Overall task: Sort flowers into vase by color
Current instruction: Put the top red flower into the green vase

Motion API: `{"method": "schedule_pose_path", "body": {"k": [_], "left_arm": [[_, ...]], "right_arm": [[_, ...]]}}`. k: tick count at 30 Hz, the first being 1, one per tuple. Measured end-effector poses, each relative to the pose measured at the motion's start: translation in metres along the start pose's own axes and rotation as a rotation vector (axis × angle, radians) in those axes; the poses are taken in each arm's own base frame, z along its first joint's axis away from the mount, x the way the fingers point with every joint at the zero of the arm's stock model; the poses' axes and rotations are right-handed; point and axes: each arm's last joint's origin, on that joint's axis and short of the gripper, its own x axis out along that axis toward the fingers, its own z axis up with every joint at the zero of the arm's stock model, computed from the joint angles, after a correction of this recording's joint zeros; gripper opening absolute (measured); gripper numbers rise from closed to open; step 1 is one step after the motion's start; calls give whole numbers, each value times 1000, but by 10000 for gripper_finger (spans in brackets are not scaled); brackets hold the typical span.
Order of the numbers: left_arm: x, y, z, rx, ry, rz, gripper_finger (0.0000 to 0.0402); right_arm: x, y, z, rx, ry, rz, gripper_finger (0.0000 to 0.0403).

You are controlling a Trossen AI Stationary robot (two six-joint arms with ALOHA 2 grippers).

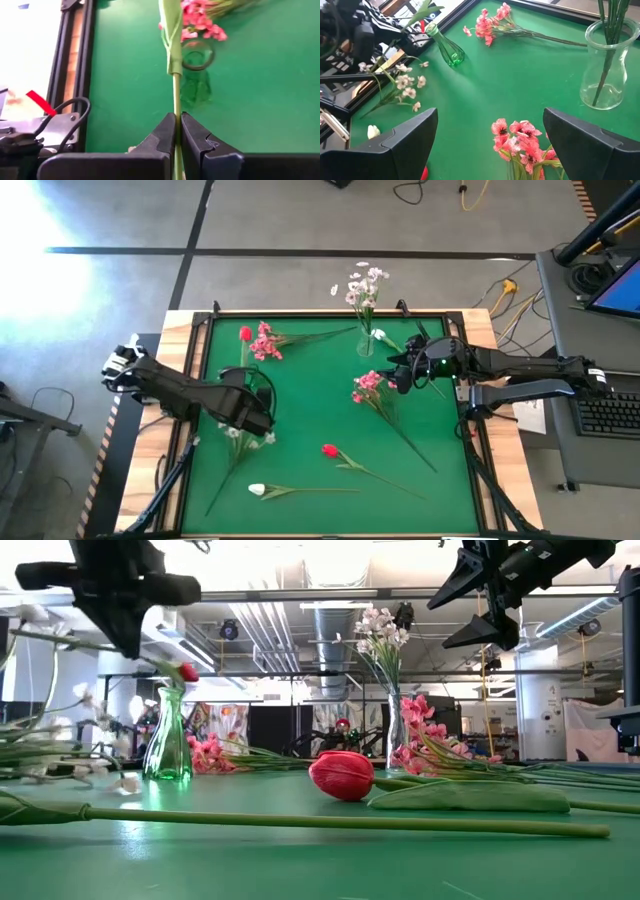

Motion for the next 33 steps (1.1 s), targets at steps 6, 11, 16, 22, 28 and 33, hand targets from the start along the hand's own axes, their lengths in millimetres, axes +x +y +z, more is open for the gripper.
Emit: {"method": "schedule_pose_path", "body": {"k": [6, 11, 16, 22, 28, 33], "left_arm": [[-16, -4, 6, 71, 13, -64, 0], [-41, -5, 5, 193, -65, -184, 0], [-72, -1, -1, 338, -268, -341, 0], [-99, 7, -17, 411, -570, -500, 0], [-112, 14, -31, 390, -670, -603, 0], [-122, 8, -47, 474, -518, -703, 0]], "right_arm": [[0, 0, 0, 0, 0, 0, 354], [0, 0, 0, -6, 0, 0, 354], [0, 0, 0, -7, 0, 0, 354], [0, 0, 0, -8, 0, 0, 354], [0, 0, 0, -8, -1, -1, 354], [0, 0, 1, -7, -8, 3, 354]]}}
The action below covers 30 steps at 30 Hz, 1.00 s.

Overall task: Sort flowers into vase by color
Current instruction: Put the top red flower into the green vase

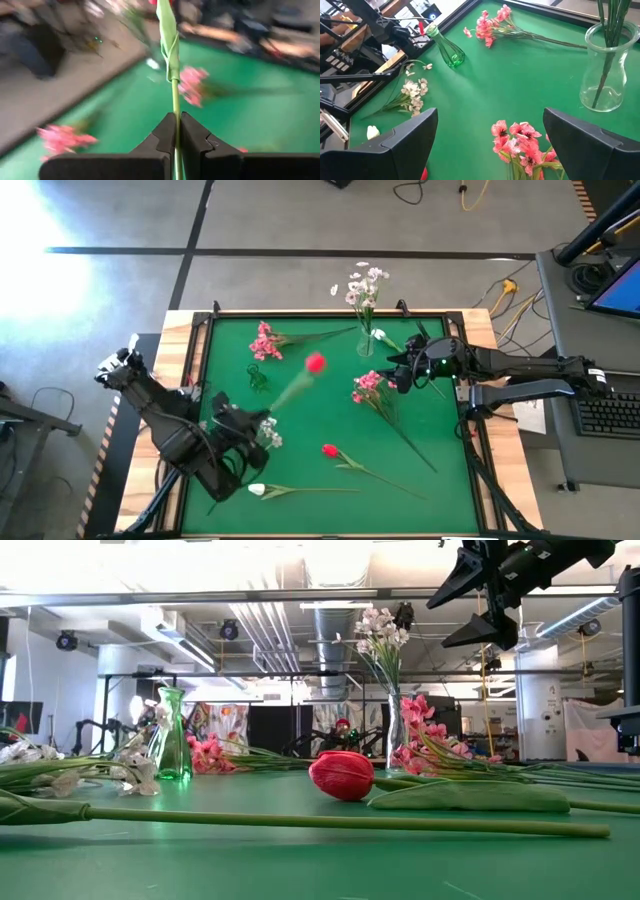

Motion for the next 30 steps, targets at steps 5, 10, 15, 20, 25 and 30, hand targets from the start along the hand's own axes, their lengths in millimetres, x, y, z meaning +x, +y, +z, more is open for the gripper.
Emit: {"method": "schedule_pose_path", "body": {"k": [5, 10, 15, 20, 25, 30], "left_arm": [[-6, -36, 13, 120, 1, -281, 0], [-8, -55, 35, 301, -189, -382, 0], [10, -50, 46, 313, -204, -324, 0], [41, -42, 48, 296, -169, -278, 0], [74, -35, 33, 245, -67, -323, 0], [94, -26, 3, 171, 68, -285, 0]], "right_arm": [[0, 0, 0, -2, -5, 4, 354], [0, 1, 0, -8, 0, 10, 354], [0, 2, -1, -20, 8, 21, 354], [-1, 8, -5, -82, 24, 52, 354], [-2, 15, -10, -108, 53, 85, 354], [-3, 18, -16, -125, 90, 95, 354]]}}
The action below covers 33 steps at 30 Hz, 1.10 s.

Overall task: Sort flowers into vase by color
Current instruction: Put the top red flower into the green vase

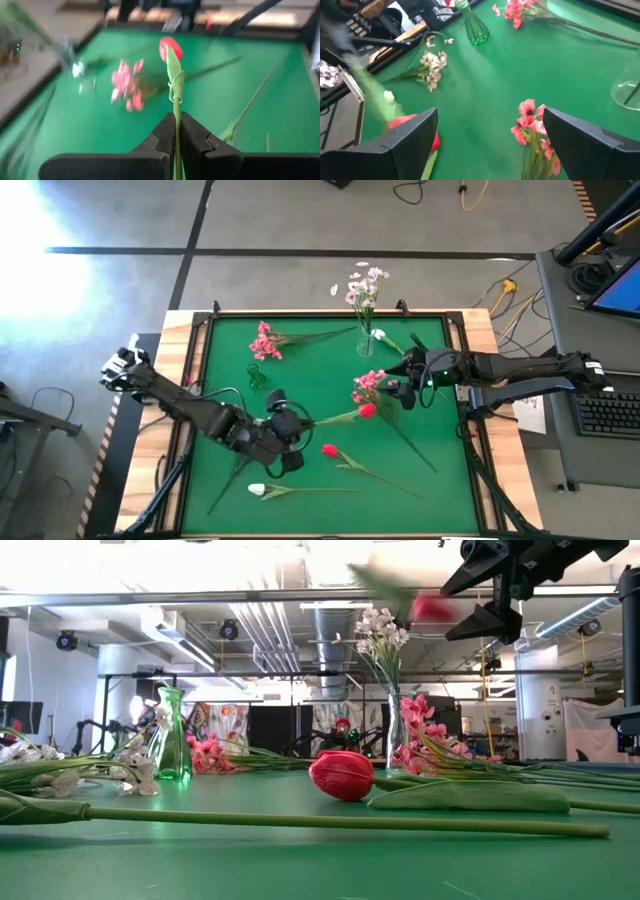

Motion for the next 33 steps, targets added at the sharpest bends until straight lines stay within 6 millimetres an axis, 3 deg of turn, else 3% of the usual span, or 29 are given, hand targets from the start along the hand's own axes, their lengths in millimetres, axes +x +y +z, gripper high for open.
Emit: {"method": "schedule_pose_path", "body": {"k": [7, 13, 19, 28, 33], "left_arm": [[27, 23, -52, -198, 168, 105, 0], [34, 32, -86, -264, 282, 123, 0], [36, 34, -94, -305, 336, 103, 12], [36, 32, -95, -324, 406, 32, 112], [51, 33, -98, -289, 403, 39, 150]], "right_arm": [[0, 1, -1, -3, -5, -8, 354], [0, 1, -1, 5, -5, -8, 354], [0, 0, -2, 54, 9, -16, 354], [3, 3, -15, 120, 170, 18, 354], [6, 8, -23, 133, 245, 46, 354]]}}
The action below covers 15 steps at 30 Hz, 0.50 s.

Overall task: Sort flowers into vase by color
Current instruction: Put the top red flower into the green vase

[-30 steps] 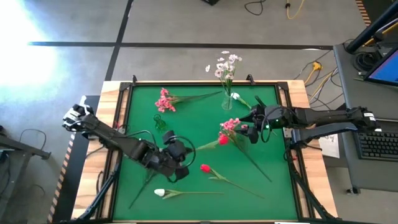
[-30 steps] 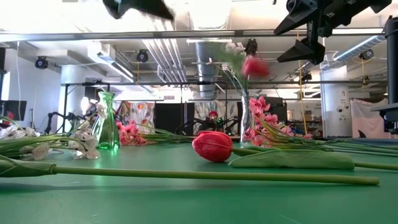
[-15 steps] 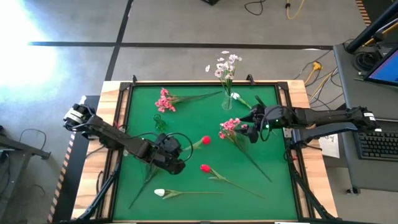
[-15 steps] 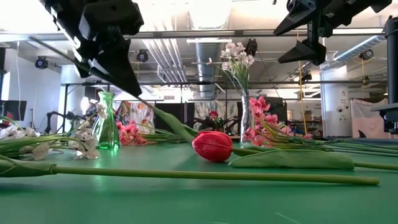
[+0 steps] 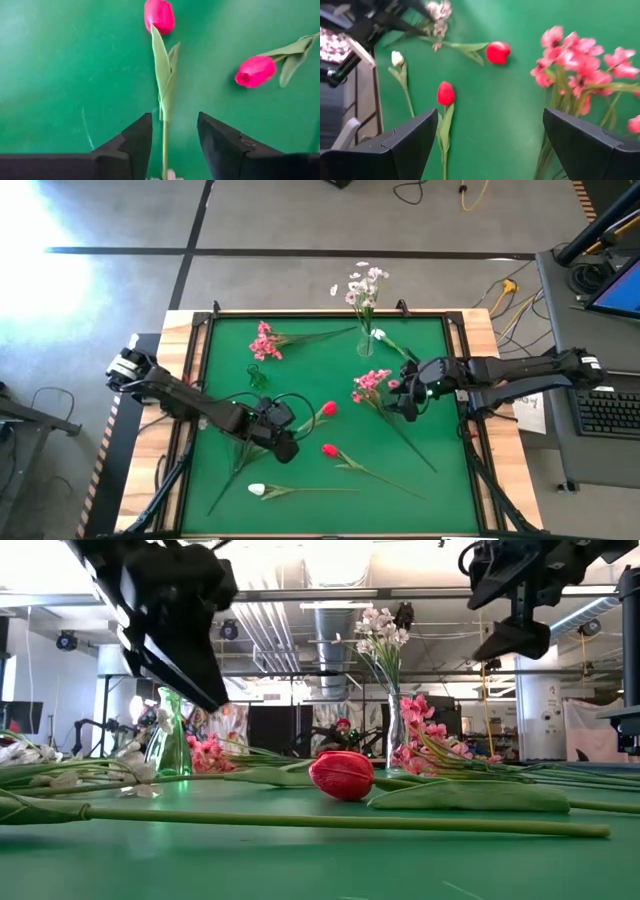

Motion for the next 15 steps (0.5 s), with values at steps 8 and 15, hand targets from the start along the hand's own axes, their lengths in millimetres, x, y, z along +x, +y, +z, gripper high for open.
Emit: {"method": "schedule_pose_path", "body": {"k": [8, 15], "left_arm": [[48, -10, 5, 131, 84, 81, 178], [75, -16, 3, 196, 200, 217, 177]], "right_arm": [[1, 3, -5, -8, 31, 8, 354], [1, 3, -5, -7, 35, 4, 353]]}}
